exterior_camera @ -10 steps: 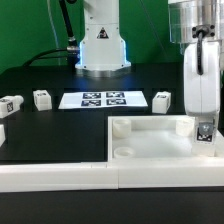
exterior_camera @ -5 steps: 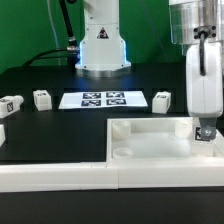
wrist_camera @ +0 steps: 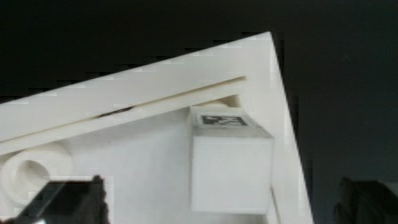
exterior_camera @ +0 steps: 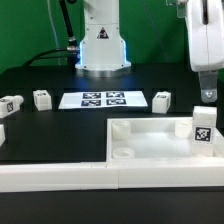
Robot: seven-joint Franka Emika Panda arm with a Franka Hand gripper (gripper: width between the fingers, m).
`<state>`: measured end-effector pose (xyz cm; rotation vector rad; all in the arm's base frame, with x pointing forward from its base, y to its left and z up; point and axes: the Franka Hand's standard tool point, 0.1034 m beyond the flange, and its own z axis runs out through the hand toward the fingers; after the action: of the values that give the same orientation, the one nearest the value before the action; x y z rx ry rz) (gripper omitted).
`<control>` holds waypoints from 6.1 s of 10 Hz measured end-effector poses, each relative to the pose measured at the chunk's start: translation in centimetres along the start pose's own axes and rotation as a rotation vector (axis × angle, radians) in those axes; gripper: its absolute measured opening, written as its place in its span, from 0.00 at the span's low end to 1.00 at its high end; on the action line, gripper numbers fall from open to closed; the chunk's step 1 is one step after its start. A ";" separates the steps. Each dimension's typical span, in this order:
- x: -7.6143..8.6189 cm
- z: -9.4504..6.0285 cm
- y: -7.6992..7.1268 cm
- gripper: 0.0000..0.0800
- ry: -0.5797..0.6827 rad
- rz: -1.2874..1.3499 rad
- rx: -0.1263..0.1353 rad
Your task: Assemble square table
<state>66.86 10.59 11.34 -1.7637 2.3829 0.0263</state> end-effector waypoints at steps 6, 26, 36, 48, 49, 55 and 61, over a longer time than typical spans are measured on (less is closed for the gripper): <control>-0.4 -0.6 0.5 0.81 -0.006 -0.048 0.017; 4.6 0.7 11.8 0.81 0.006 -1.432 -0.109; 9.7 1.3 17.4 0.81 -0.487 -1.281 -0.454; 7.5 5.1 19.7 0.81 -0.578 -1.362 -0.696; 7.6 5.1 19.8 0.81 -0.581 -1.360 -0.696; 7.9 5.6 21.1 0.81 -0.634 -1.265 -0.714; 8.6 7.3 26.1 0.81 -0.783 -1.106 -0.719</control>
Offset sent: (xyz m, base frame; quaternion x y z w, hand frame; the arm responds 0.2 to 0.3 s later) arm 0.0000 0.0000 0.0000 0.0000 0.0000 0.0000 1.0000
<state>40.58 11.12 0.44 -2.4380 0.7030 1.2366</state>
